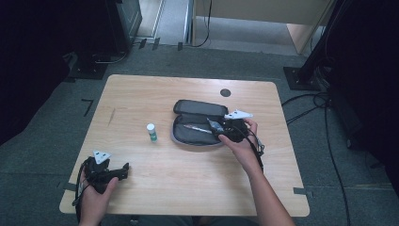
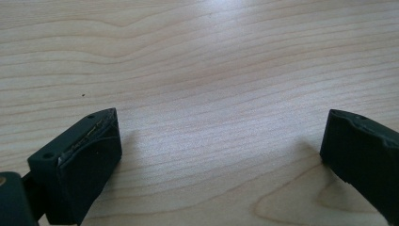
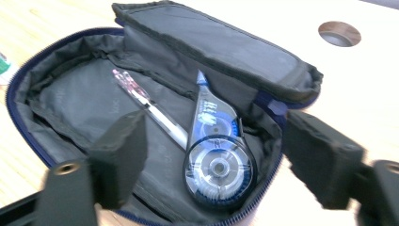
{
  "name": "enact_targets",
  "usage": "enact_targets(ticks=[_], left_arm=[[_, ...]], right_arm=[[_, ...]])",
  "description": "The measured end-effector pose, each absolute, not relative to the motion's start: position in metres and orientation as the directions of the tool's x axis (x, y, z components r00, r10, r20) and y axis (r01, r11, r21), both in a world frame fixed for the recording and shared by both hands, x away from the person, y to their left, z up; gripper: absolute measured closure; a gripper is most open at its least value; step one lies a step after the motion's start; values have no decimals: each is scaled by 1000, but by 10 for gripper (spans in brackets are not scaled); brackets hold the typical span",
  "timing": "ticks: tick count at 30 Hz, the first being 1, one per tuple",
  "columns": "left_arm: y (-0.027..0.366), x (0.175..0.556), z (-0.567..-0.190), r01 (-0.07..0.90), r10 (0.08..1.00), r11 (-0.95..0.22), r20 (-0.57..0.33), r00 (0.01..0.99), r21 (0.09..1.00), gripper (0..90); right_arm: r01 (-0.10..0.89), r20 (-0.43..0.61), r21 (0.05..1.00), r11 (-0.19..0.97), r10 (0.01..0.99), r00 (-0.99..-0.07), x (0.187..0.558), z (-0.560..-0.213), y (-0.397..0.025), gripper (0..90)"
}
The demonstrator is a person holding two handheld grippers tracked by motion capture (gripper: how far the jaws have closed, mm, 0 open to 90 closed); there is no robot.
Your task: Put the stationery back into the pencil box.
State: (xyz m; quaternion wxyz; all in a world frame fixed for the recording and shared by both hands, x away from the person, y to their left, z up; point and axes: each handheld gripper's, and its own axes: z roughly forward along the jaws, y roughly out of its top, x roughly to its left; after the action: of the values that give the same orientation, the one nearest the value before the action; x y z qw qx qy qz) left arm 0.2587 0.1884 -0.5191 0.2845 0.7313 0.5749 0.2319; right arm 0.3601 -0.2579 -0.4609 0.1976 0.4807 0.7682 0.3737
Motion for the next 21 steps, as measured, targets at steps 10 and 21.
enact_targets(ticks=[10,21], left_arm=[[188,259,-519,709,973,-176,12,231,683,0],[188,259,-519,709,972,-180,13,233,682,0]], right_arm=[[595,62,771,227,903,-425,346,-454,-277,0],[599,22,765,238,919,-394,318,-458,-303,0]])
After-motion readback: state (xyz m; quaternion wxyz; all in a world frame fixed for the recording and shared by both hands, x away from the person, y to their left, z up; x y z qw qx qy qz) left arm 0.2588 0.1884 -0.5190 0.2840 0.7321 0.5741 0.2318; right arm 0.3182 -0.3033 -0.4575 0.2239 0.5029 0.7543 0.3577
